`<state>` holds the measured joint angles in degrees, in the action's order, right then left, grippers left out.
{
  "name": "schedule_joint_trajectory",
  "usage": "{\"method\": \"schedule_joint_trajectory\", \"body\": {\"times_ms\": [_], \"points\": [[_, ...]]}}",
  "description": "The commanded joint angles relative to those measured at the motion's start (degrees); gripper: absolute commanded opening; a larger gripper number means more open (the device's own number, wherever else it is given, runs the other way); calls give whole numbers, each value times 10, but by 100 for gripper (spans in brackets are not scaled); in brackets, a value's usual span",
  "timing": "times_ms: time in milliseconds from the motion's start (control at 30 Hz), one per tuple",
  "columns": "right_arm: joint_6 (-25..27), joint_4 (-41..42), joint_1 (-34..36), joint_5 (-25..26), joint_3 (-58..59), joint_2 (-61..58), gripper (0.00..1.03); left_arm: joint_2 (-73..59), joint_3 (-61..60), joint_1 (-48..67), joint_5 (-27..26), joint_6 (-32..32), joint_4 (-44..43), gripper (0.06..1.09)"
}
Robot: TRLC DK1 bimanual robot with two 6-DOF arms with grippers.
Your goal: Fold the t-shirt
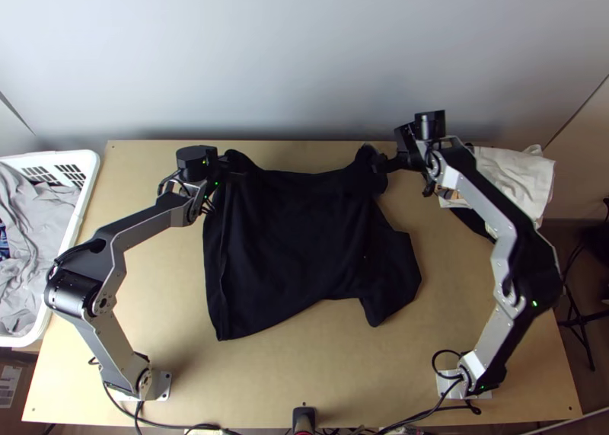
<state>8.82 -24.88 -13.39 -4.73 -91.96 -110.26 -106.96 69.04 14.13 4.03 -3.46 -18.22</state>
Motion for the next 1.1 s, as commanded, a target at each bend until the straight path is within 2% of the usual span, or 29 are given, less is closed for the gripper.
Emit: {"method": "schedule_joint_trajectory", "body": {"times_ms": [0,167,433,700,800,833,867,1000,1033,1067], "points": [[16,-43,-16,-17,65,89,99,6,5,-9,-8,-1,6,9],[36,-41,-60,-22,133,96,98,5,4,-9,-9,-2,11,9],[29,-13,-124,-22,149,40,98,28,-6,3,-9,-8,35,9],[28,9,-110,-20,71,-57,97,29,4,-2,-9,1,49,9],[28,19,-96,-17,44,-80,91,29,4,-9,-9,4,53,9],[28,19,-92,-15,34,-89,83,29,3,-10,-9,6,55,9],[27,19,-88,-11,24,-95,71,29,3,-13,-9,6,55,9],[26,57,-81,0,15,-96,14,25,8,-17,-9,11,55,9],[26,63,-78,2,12,-96,2,23,12,-17,-9,11,55,9],[26,62,-76,7,6,-96,3,19,15,-17,-9,13,55,9]]}}
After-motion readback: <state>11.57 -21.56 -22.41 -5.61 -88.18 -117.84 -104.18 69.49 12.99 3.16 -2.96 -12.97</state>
